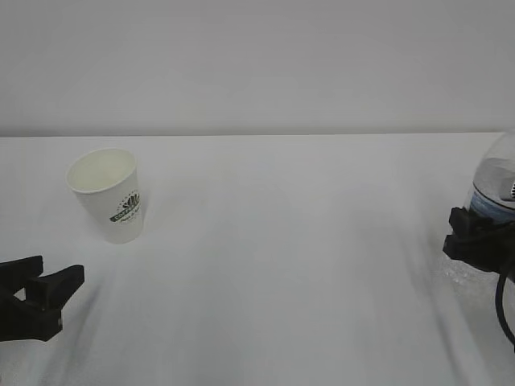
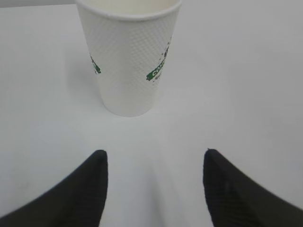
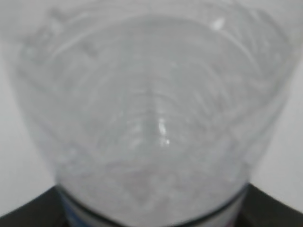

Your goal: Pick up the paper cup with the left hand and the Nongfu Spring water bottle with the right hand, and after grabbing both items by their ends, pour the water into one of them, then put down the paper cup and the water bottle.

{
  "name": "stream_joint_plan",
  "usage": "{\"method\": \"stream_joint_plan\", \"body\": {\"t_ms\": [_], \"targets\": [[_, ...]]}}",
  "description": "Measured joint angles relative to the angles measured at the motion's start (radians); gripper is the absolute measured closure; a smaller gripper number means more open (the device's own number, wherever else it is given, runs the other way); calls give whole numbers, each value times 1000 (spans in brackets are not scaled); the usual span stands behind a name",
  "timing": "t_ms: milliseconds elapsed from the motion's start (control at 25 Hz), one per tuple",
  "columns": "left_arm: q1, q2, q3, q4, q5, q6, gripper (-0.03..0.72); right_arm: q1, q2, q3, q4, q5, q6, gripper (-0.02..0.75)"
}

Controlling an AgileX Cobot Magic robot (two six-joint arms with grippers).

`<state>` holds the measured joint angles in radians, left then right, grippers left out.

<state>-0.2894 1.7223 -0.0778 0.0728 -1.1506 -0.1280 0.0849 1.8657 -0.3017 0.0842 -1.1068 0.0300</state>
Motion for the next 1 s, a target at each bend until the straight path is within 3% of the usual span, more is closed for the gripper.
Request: {"method": "stream_joint_plan", "body": {"t_ms": [640, 1000], "targets": [[0, 0, 0, 2, 0, 0, 228, 0, -115, 11, -61, 8, -18, 331], [0, 0, -27, 2, -2, 0, 198, 0, -142, 107, -65, 11, -20, 332]]}}
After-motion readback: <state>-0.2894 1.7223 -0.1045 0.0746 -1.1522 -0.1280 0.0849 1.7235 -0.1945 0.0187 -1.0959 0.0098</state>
